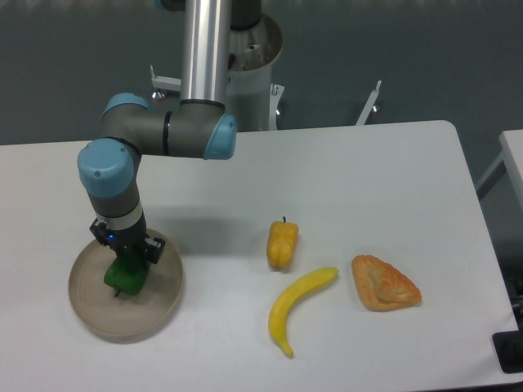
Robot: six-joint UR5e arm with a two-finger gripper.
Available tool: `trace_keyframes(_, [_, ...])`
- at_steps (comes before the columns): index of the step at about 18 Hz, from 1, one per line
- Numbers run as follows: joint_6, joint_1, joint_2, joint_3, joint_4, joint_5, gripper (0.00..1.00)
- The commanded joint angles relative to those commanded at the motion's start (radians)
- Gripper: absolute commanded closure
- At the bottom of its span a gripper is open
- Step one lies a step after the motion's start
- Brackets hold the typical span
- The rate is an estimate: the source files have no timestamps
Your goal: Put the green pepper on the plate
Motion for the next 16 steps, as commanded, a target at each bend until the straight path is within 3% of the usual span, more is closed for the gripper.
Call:
trace_keyframes(6, [0.006, 0.011, 0.041, 0.015, -0.003, 0.002, 0.0])
trace_keyframes(10, [0.063, 0.113, 0.074, 0.024, -0.003, 0.03, 0.0])
trace_keyframes(16, [0.313, 0.256, 0.04, 0.143, -0.015, 0.132, 0.0])
